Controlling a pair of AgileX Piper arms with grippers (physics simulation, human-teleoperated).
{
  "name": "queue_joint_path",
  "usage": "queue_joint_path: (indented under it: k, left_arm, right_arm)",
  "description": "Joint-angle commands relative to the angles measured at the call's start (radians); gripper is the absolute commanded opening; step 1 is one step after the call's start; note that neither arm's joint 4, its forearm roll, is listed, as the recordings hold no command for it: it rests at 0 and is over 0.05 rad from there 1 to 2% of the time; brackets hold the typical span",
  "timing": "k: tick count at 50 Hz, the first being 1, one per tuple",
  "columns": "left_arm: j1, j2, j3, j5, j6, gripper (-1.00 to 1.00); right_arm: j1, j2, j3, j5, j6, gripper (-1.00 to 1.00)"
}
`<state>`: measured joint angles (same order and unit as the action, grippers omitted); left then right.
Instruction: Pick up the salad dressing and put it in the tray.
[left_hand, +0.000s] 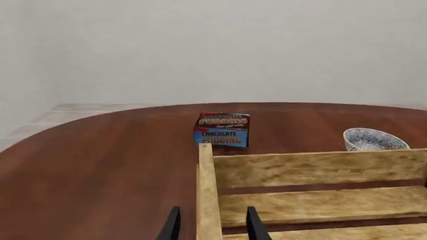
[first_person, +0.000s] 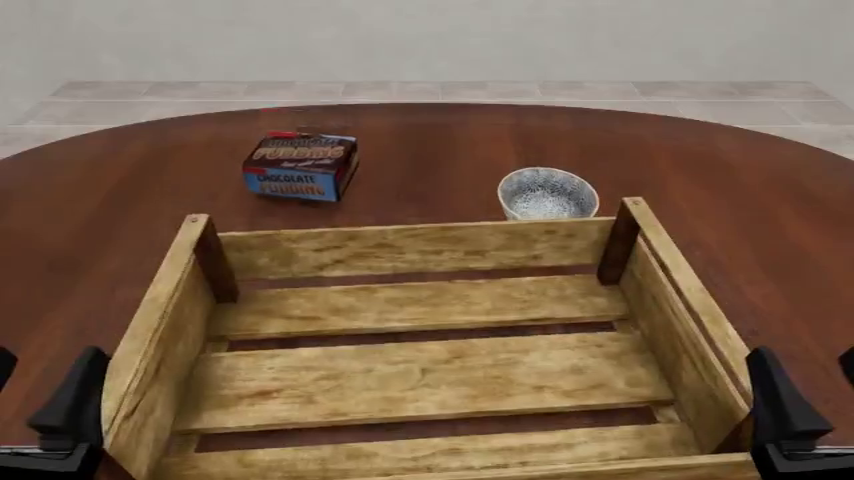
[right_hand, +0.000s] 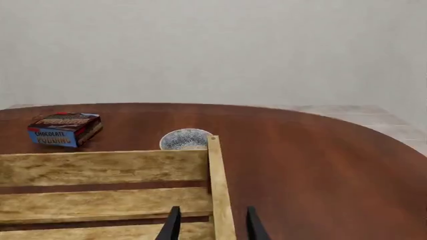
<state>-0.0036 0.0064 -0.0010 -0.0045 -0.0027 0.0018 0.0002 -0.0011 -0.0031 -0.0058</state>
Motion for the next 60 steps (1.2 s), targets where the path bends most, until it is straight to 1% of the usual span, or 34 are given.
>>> queue_joint_path:
  k: [1, 6, 19, 21, 25, 27, 28, 29, 31, 35, 38, 40, 43, 44, 46, 48, 53, 54, 58, 60]
  left_arm:
    - [-0.026, 0.027, -0.001, -0.02, -0.003, 1.0]
    - [-0.029, 0.045, -0.001, -0.038, -0.011, 1.0]
    - [-0.037, -0.002, -0.009, 0.01, -0.007, 1.0]
    - [-0.037, -0.003, -0.025, 0.021, 0.005, 1.0]
    - [-0.035, -0.005, -0.053, 0.061, -0.003, 1.0]
    - [-0.022, -0.005, -0.059, 0.075, 0.005, 1.0]
    - [-0.007, -0.006, -0.076, 0.092, 0.014, 1.0]
    - [0.006, -0.006, -0.09, 0.104, 0.013, 1.0]
    - [0.005, -0.006, -0.099, 0.119, 0.013, 1.0]
    - [0.044, -0.006, -0.126, 0.162, 0.014, 1.0]
    - [0.068, -0.006, -0.151, 0.198, -0.01, 1.0]
    - [0.07, -0.006, -0.162, 0.208, -0.014, 1.0]
    - [0.073, -0.003, -0.159, 0.229, -0.034, 1.0]
    - [0.071, -0.001, -0.16, 0.234, -0.034, 1.0]
    - [0.102, 0.008, -0.166, 0.24, -0.021, 1.0]
    - [0.104, 0.009, -0.189, 0.255, -0.024, 1.0]
    - [0.135, 0.009, -0.249, 0.299, -0.004, 1.0]
    - [0.135, 0.009, -0.249, 0.298, -0.004, 1.0]
    - [0.173, 0.027, -0.295, 0.333, -0.009, 1.0]
    - [0.186, 0.031, -0.312, 0.349, 0.001, 1.0]
  right_arm:
    - [0.014, 0.001, -0.005, -0.007, -0.014, 1.0]
    - [0.008, 0.001, -0.004, -0.005, 0.003, 1.0]
    - [0.018, 0.0, -0.001, -0.01, 0.004, 1.0]
    - [0.018, 0.0, -0.002, -0.009, 0.004, 1.0]
    - [0.018, 0.0, -0.002, -0.008, 0.005, 1.0]
    - [0.018, 0.0, -0.003, -0.008, 0.006, 1.0]
    - [0.019, 0.0, -0.004, -0.007, 0.005, 1.0]
    - [0.02, 0.0, -0.002, -0.008, 0.005, 1.0]
    - [0.021, 0.0, -0.001, -0.009, 0.004, 1.0]
    - [0.022, 0.0, -0.003, -0.007, 0.007, 1.0]
    - [0.022, 0.0, -0.002, -0.008, 0.008, 1.0]
    - [0.023, 0.0, -0.001, -0.01, 0.008, 1.0]
    - [0.019, 0.0, -0.001, -0.011, 0.011, 1.0]
    - [0.018, 0.0, -0.002, -0.01, 0.014, 1.0]
    - [0.017, 0.0, -0.003, -0.008, 0.016, 1.0]
    - [0.016, 0.0, -0.003, -0.008, 0.016, 1.0]
    - [0.014, 0.0, -0.002, -0.011, 0.018, 1.0]
    - [0.014, 0.0, -0.002, -0.011, 0.018, 1.0]
    - [0.019, 0.0, -0.002, -0.008, 0.014, 1.0]
    - [0.022, 0.0, -0.003, -0.006, 0.012, 1.0]
